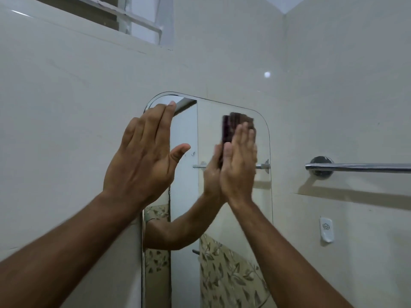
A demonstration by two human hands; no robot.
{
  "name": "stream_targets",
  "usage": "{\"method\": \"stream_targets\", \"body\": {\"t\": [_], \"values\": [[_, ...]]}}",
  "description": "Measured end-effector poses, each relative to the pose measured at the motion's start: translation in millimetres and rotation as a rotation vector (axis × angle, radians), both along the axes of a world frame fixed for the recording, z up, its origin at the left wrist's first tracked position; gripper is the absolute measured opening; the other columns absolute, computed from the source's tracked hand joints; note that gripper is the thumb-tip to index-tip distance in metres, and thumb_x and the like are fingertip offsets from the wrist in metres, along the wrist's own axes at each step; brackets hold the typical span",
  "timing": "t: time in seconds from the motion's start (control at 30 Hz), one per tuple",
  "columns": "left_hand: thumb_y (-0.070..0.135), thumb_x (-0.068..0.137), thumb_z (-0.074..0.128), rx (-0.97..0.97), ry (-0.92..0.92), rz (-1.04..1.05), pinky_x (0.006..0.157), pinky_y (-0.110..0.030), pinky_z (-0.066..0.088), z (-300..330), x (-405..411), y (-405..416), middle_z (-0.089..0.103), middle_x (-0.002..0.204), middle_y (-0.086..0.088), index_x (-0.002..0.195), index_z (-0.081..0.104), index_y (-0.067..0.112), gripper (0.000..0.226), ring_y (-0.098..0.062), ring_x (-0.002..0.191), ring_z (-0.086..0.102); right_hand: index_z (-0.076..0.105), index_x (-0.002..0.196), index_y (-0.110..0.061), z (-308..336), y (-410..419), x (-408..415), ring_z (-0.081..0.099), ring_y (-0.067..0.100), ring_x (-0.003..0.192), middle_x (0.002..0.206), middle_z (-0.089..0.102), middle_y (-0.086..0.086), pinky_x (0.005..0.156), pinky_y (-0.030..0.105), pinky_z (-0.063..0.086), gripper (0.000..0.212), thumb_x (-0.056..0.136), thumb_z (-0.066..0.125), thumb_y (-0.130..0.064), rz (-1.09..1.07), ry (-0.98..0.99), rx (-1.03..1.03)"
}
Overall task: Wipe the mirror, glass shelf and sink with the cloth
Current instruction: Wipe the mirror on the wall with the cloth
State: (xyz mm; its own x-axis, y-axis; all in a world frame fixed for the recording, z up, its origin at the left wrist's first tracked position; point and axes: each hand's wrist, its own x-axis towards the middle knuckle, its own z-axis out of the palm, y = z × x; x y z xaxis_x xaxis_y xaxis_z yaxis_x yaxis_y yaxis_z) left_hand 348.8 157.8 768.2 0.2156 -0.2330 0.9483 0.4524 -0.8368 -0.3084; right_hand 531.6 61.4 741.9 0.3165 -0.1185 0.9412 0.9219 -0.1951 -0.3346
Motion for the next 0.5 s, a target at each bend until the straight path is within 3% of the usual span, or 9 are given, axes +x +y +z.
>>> {"method": "stream_targets", "body": {"t": [0.2,0.3,0.37,0.5], "values": [[0.055,0.104,0.022,-0.193,-0.047,-0.386,0.109,-0.027,0.031,3,-7,2,0.038,0.15,0.002,0.152,0.033,0.022,0.059,-0.018,0.135,0.043,0.016,0.16,-0.017,-35,38,-80,0.008,0.02,0.158,0.17,0.011,0.001,0.127,0.048,0.015,0.058,0.107,0.034,-0.031,0.112,-0.471,-0.202],[0.056,0.103,0.02,-0.217,-0.048,-0.444,0.107,-0.025,0.031,3,-9,3,0.038,0.149,0.006,0.151,0.034,0.024,0.059,-0.016,0.134,0.044,0.019,0.157,-0.017,-36,31,-76,0.015,0.023,0.157,0.167,0.011,-0.001,0.124,0.052,0.021,0.054,0.107,0.033,-0.031,0.101,-0.632,-0.28],[0.055,0.104,0.021,-0.211,-0.055,-0.439,0.108,-0.022,0.029,3,-9,2,0.039,0.149,0.004,0.151,0.034,0.022,0.059,-0.016,0.134,0.044,0.027,0.156,-0.016,-25,22,-60,0.016,0.022,0.156,0.166,0.018,0.001,0.123,0.052,0.022,0.052,0.107,0.026,-0.035,0.056,-0.626,-0.294],[0.053,0.104,0.022,-0.195,-0.061,-0.408,0.109,-0.021,0.028,4,-8,2,0.04,0.149,0.001,0.151,0.035,0.017,0.06,-0.015,0.136,0.042,0.022,0.159,-0.015,6,6,-25,0.004,0.017,0.158,0.169,0.014,0.0,0.127,0.048,0.011,0.056,0.106,0.022,-0.035,-0.016,-0.256,-0.16]]}}
